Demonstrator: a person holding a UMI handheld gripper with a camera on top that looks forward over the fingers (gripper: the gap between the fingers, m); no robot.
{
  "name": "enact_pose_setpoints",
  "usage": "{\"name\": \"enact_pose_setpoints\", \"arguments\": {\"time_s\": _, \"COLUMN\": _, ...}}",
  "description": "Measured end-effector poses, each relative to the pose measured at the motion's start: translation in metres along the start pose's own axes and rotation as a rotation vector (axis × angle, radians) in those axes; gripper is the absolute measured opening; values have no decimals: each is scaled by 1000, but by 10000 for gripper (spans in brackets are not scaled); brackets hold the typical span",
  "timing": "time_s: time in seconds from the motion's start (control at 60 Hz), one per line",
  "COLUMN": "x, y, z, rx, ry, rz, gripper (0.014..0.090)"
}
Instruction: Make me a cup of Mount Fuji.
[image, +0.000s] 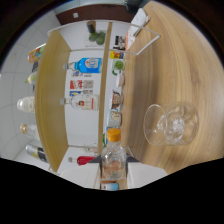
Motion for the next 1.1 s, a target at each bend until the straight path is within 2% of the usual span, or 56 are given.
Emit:
{"name": "enact_pose_setpoints", "arguments": {"time_s": 0.2, "x": -8, "y": -3, "z": 2, "rx": -12, "ry": -95, "rz": 365, "gripper": 352}}
{"name": "enact_pose_setpoints", "arguments": {"time_s": 0.35, "x": -8, "y": -12, "z": -1, "rx": 13, "ry": -157, "rz": 538, "gripper": 353}}
{"name": "enact_pose_setpoints", "arguments": {"time_s": 0.633, "x": -11, "y": -8, "z": -7, "rx": -13, "ry": -146, "rz": 565, "gripper": 353}}
{"name": "enact_pose_setpoints", "arguments": {"time_s": 0.817, "x": -53, "y": -3, "z": -20, "rx": 8, "ry": -137, "rz": 246, "gripper": 354}}
{"name": "enact_pose_setpoints", "arguments": {"time_s": 1.05, "x": -102, "y": 41, "z": -20, "rx": 65, "ry": -48, "rz": -640, "gripper": 357}}
{"name": "enact_pose_setpoints", "arguments": {"time_s": 1.1, "x": -95, "y": 56, "z": -17, "rx": 43, "ry": -25, "rz": -792, "gripper": 357}}
